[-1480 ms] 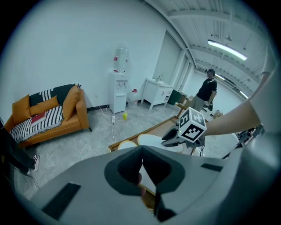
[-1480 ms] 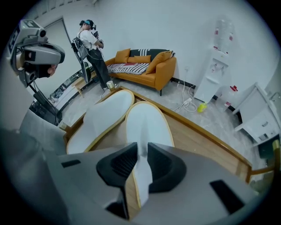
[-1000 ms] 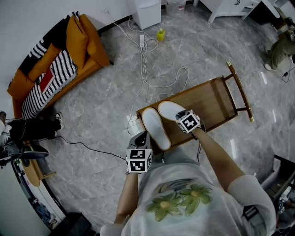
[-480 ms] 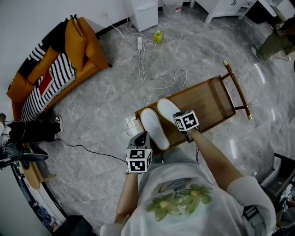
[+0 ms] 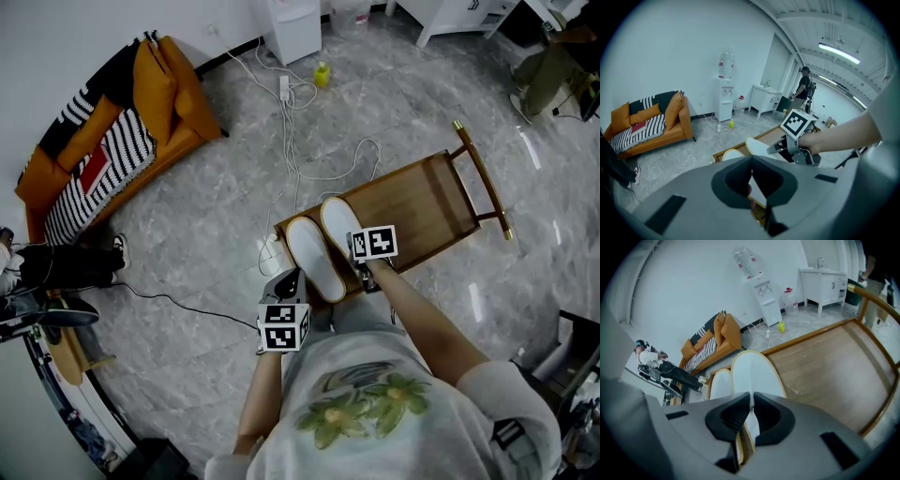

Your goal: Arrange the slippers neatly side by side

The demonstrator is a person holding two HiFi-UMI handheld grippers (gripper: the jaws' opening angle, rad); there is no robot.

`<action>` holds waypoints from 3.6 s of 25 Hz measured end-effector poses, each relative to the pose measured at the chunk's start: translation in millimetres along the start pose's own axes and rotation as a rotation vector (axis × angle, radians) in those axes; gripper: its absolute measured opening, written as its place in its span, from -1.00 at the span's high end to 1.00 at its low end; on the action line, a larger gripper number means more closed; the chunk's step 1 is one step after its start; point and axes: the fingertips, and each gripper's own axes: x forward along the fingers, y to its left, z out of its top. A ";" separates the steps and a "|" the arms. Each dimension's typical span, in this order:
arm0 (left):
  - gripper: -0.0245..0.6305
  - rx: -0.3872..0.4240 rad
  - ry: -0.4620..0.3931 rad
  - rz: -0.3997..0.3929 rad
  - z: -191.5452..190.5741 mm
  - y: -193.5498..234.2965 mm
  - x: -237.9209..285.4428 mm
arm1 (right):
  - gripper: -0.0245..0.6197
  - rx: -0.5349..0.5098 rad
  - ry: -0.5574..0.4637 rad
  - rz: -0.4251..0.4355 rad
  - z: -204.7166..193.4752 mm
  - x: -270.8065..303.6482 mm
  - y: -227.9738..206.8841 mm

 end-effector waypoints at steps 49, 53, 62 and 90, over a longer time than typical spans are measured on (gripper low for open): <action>0.87 0.016 -0.053 0.012 3.4 -0.5 -21.6 | 0.36 -0.201 -0.177 0.103 20.8 -41.1 48.5; 0.87 0.034 -0.087 -0.005 14.5 -6.2 -28.0 | 0.32 -0.348 -0.239 0.111 21.7 -66.5 69.8; 0.88 0.020 -0.165 -0.039 40.5 -20.1 -42.6 | 0.29 -0.471 -0.364 0.158 14.7 -127.3 102.4; 0.88 0.091 -0.332 -0.089 60.6 -75.0 -86.6 | 0.91 -0.501 -0.630 0.184 -16.2 -220.1 150.1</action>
